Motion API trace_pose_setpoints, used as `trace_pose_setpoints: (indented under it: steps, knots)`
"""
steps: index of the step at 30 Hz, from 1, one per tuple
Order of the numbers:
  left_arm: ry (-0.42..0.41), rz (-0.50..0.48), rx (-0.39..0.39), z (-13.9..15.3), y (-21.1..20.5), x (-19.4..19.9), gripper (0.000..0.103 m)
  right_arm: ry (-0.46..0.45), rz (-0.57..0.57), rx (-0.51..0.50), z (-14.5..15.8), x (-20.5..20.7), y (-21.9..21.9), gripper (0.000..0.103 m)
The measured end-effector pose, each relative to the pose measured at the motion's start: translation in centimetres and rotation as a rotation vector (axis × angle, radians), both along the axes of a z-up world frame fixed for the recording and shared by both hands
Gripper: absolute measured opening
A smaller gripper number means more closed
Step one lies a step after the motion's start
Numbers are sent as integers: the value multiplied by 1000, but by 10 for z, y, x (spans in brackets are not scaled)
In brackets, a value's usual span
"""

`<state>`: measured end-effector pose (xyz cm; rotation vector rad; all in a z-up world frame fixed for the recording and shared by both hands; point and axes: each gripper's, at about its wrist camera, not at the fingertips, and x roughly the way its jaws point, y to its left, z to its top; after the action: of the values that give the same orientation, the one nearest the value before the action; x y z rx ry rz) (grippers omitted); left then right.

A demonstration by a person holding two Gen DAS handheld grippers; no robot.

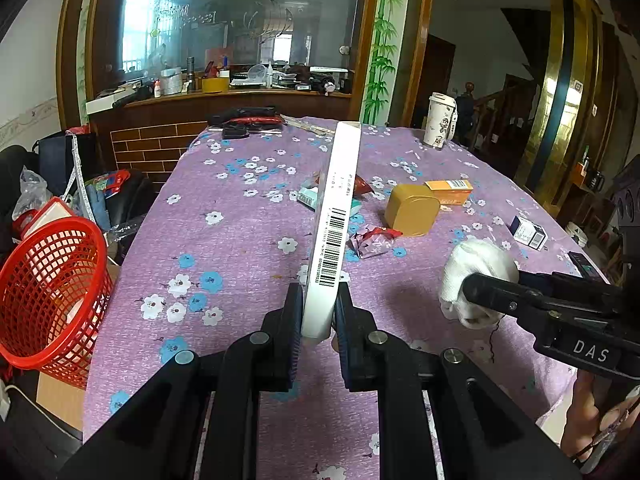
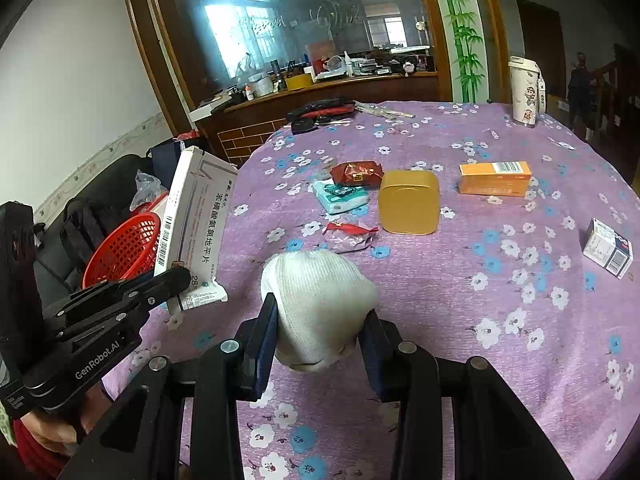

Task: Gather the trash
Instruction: 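Lift the white box with the left tool while the right tool lifts the cloth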

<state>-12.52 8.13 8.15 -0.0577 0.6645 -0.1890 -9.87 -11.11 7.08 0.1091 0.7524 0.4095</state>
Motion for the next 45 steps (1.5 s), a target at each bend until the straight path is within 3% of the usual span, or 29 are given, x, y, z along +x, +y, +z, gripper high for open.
trace_pose_setpoints:
  steps: [33,45]
  knots:
    - [-21,18,-15,7,15,-7,15,-13,36,-26,8,-2,21,41]
    - [-51,79,-45,16,46,-16,15,-9,89,-24,17,6,53,41]
